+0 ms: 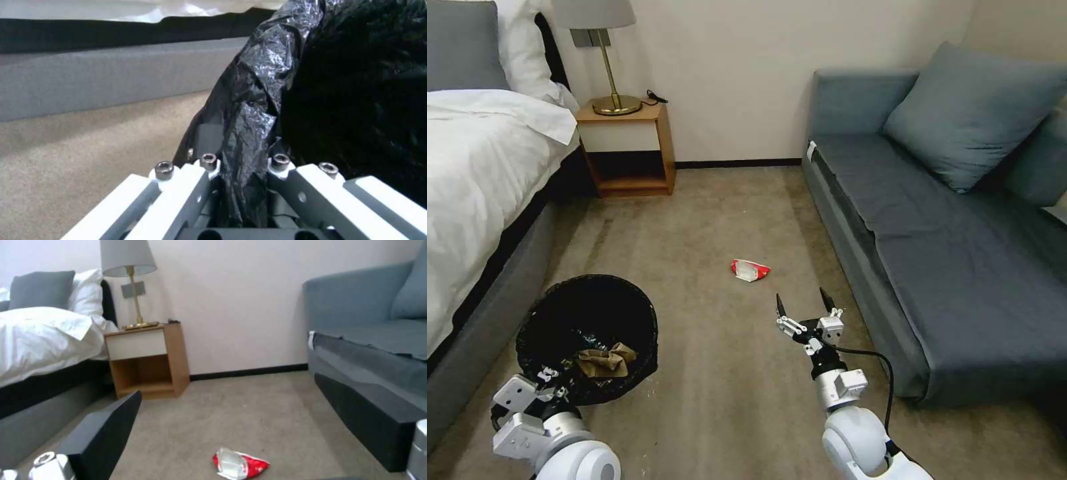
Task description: Pick up the trash bin, then pick up the garbage on the floor and place it into the trash bin.
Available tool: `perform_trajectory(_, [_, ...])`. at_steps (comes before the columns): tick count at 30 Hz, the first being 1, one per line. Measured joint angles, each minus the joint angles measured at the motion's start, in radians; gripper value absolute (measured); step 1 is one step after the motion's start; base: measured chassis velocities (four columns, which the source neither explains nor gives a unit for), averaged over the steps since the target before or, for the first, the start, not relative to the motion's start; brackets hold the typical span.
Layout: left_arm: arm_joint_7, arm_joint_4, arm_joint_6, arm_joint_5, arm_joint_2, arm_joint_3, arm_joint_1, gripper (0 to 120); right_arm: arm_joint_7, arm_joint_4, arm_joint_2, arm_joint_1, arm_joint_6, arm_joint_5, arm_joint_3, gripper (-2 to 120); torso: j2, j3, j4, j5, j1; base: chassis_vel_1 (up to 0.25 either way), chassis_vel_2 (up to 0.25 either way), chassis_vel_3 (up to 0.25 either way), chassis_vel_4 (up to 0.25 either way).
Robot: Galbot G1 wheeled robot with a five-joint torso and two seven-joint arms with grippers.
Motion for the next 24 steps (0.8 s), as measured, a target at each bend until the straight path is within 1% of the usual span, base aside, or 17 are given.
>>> perform_trajectory(17, [0.000, -0.014, 0.000, -0.004, 0.002, -0.005, 0.005, 0, -0.013, -0.001, -0.006, 0.021, -0.005, 0.007, 0.005, 100, 0.000, 0.000, -0.0001, 0.0000, 0.000, 0.000, 0.000, 0.000, 0.000])
perform_trajectory(24, [-0.001, -0.016, 0.000, -0.005, 0.002, -0.005, 0.006, 0, -0.014, -0.001, -0.005, 0.022, -0.006, 0.006, 0.002, 100, 0.000, 0.000, -0.0001, 0.0000, 0.000, -0.058, 0.067, 0.060, -0.062])
